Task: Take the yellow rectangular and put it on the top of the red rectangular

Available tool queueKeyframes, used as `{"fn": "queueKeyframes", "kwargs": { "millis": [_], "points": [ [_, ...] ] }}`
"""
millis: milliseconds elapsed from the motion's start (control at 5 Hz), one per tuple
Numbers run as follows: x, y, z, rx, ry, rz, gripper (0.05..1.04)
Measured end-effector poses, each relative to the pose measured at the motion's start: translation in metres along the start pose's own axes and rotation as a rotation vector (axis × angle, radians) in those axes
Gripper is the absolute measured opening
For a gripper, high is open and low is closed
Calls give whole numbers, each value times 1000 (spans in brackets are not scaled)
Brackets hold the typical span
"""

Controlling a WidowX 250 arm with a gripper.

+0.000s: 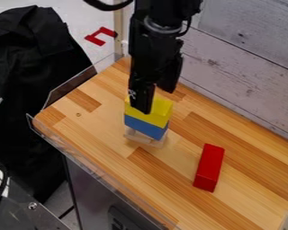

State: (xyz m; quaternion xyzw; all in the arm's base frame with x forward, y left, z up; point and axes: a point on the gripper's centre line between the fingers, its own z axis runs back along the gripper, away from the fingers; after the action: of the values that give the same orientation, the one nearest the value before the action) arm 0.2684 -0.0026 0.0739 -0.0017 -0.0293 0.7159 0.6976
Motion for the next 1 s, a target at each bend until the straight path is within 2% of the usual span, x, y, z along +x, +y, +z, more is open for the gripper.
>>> {"fn": "queueKeyframes", "kwargs": {
  "millis": [200,600,800,1000],
  "points": [
    [0,1,-9,-5,25,20,998],
    [4,1,-24,31,62,33,966],
    [3,0,-31,37,80,25,694],
    [2,-1,-32,33,92,-15,588]
  ]
}}
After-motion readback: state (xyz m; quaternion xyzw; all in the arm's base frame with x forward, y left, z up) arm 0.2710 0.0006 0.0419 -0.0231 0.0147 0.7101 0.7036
